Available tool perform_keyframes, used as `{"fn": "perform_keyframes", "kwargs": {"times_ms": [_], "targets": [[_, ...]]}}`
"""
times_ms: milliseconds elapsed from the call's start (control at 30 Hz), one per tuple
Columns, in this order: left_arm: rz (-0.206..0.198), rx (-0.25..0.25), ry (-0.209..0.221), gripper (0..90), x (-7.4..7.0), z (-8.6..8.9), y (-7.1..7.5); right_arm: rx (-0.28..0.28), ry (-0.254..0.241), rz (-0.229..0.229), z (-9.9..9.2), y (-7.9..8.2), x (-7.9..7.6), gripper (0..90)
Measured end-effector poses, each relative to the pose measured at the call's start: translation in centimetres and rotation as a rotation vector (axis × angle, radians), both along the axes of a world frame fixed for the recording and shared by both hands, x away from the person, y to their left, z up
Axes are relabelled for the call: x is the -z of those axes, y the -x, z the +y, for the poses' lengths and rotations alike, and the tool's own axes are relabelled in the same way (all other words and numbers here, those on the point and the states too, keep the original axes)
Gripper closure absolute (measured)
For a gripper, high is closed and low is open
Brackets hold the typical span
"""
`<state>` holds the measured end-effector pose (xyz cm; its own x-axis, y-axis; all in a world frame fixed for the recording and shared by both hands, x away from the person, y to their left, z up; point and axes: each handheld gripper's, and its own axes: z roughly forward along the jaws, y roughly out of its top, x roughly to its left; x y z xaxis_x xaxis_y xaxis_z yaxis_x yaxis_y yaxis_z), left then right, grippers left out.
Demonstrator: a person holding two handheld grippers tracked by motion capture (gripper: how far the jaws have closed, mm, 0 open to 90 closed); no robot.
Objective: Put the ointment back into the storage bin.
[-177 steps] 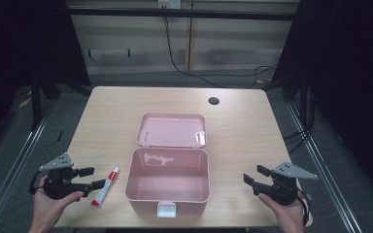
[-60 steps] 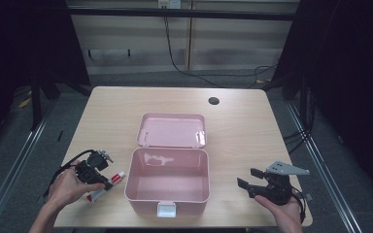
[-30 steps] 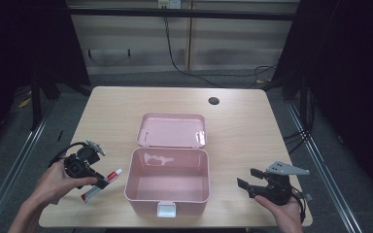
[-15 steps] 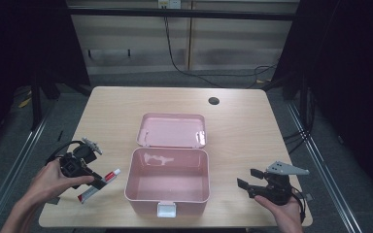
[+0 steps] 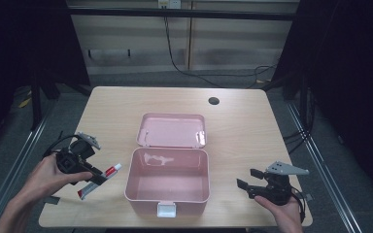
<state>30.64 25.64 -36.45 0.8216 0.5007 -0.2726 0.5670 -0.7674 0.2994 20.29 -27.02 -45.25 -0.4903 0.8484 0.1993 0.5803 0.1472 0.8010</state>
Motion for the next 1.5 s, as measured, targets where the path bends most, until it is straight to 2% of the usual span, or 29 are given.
{"fn": "perform_keyframes", "kwargs": {"times_ms": [67, 167, 267, 500, 667, 933, 1367, 1500], "targets": [[-0.017, -0.011, 0.012, 70.8, -0.5, 0.1, 0.0, -0.003, -0.002, -0.002, 0.0, 0.0, 0.0, 29.5], [-0.020, -0.023, 0.031, 70.8, -1.1, 0.3, 0.0, -0.002, 0.003, 0.000, 0.0, 0.0, 0.0, 28.4], [-0.029, 0.002, 0.031, 70.8, -1.8, 0.3, 0.0, -0.006, 0.007, 0.014, 0.1, -0.1, 0.1, 25.9], [-0.040, 0.005, 0.045, 70.8, -3.1, -0.1, 0.1, 0.006, -0.004, 0.007, 0.0, -0.1, 0.0, 22.5], [-0.050, 0.041, 0.048, 70.8, -4.3, -0.9, 0.2, 0.000, -0.002, 0.004, 0.0, -0.1, 0.0, 22.1], [-0.089, 0.076, 0.042, 70.8, -5.6, -2.4, 0.5, -0.008, -0.008, 0.002, 0.0, -0.1, -0.1, 21.1], [-0.096, 0.171, 0.054, 70.7, -6.8, -5.8, 0.5, -0.008, -0.013, 0.002, 0.0, -0.1, -0.1, 17.9], [-0.105, 0.176, 0.053, 70.7, -6.8, -6.9, 0.5, -0.006, -0.014, 0.000, -0.1, 0.0, -0.1, 17.3]]}}
